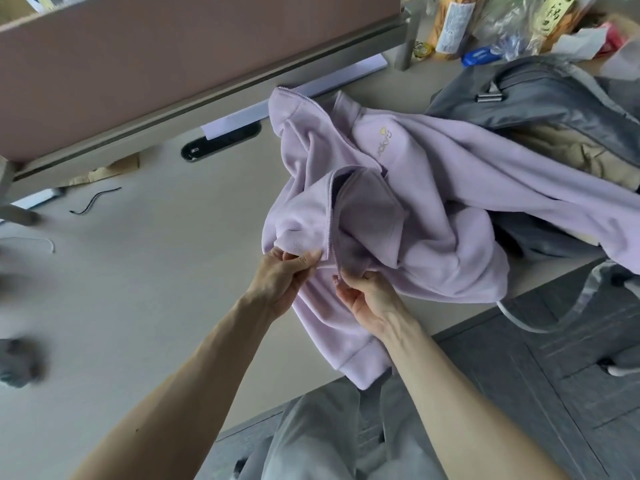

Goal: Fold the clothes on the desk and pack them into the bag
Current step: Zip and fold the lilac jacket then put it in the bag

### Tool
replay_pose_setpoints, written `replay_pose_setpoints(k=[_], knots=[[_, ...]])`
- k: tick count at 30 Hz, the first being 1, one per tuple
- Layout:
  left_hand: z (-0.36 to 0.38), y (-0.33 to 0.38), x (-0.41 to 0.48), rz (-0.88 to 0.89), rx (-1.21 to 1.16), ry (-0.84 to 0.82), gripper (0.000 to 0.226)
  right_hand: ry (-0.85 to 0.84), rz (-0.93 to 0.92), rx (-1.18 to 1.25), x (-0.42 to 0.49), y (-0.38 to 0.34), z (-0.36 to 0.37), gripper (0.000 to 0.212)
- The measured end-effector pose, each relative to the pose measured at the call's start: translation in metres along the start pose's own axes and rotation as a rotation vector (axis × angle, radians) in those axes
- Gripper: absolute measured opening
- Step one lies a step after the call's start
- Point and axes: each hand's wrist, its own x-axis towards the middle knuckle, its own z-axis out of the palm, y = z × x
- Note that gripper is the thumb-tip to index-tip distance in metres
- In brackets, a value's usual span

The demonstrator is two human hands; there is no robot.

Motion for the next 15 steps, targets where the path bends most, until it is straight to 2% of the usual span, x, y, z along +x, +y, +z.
replay_pose_setpoints(k=[3, 6, 8, 12, 15], knots=[[0.004, -0.013, 0.019, 0.018, 0.053, -0.020, 0.052, -0.059, -0.104, -0.015, 0.003, -0.013, -0.010, 0.019], [0.010, -0.027, 0.035, 0.046, 0.104, -0.023, 0.047, -0.129, -0.135, -0.037, 0.012, -0.026, -0.019, 0.023], [0.014, -0.035, 0.042, 0.065, 0.101, -0.054, 0.057, -0.146, -0.168, -0.085, 0.019, -0.032, -0.024, 0.021], [0.024, -0.044, 0.052, 0.195, 0.127, -0.098, 0.040, -0.163, -0.281, -0.136, 0.035, -0.041, -0.034, 0.025], [0.027, -0.048, 0.058, 0.307, 0.193, -0.123, 0.015, -0.227, -0.349, -0.201, 0.046, -0.042, -0.042, 0.024]])
